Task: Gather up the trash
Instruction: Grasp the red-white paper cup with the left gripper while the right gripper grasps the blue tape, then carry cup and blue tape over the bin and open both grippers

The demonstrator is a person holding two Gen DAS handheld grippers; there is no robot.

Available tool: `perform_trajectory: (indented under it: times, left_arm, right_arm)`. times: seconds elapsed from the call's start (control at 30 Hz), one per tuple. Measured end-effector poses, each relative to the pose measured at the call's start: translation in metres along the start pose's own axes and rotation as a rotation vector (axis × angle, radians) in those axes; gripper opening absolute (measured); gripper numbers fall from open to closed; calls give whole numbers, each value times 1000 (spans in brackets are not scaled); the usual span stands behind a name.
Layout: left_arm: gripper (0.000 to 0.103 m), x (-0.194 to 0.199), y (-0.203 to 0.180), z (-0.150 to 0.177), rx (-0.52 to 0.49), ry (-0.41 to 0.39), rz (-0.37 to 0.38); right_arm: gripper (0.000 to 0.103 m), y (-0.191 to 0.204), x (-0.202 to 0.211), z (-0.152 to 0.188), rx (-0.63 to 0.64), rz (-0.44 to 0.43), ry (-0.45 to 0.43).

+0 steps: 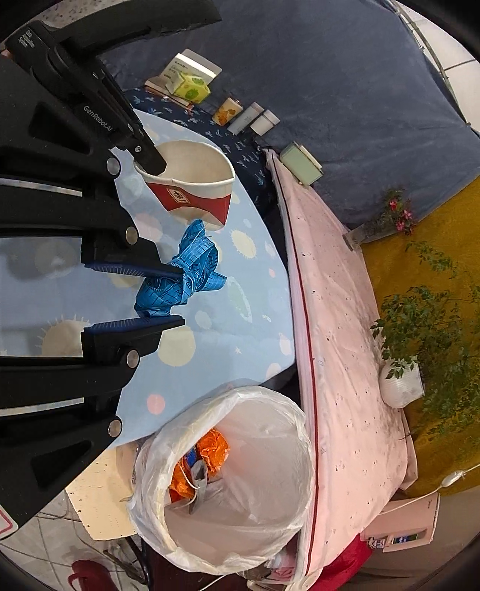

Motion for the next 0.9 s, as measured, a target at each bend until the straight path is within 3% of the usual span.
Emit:
perform_trajectory:
  times: [0.43,0.9]
  left_arm:
    - [2,27,-83,-19,-95,-57,109]
    - [2,14,-180,-18,-211,-47,224]
  right_arm:
    - [19,-51,64,-49,-45,53,-141]
    - [19,-120,104,-87,-75,134,-230]
Point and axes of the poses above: each gripper's, at about its wrist camera, not at the fingertips, and x roughly against the way its jaws point, y to its left, z to its underside, the point moved 8 cm from there along -x, roughly the way its jaws point, and after that the axes turned 10 degrees about -y, right-handed, at the moved point
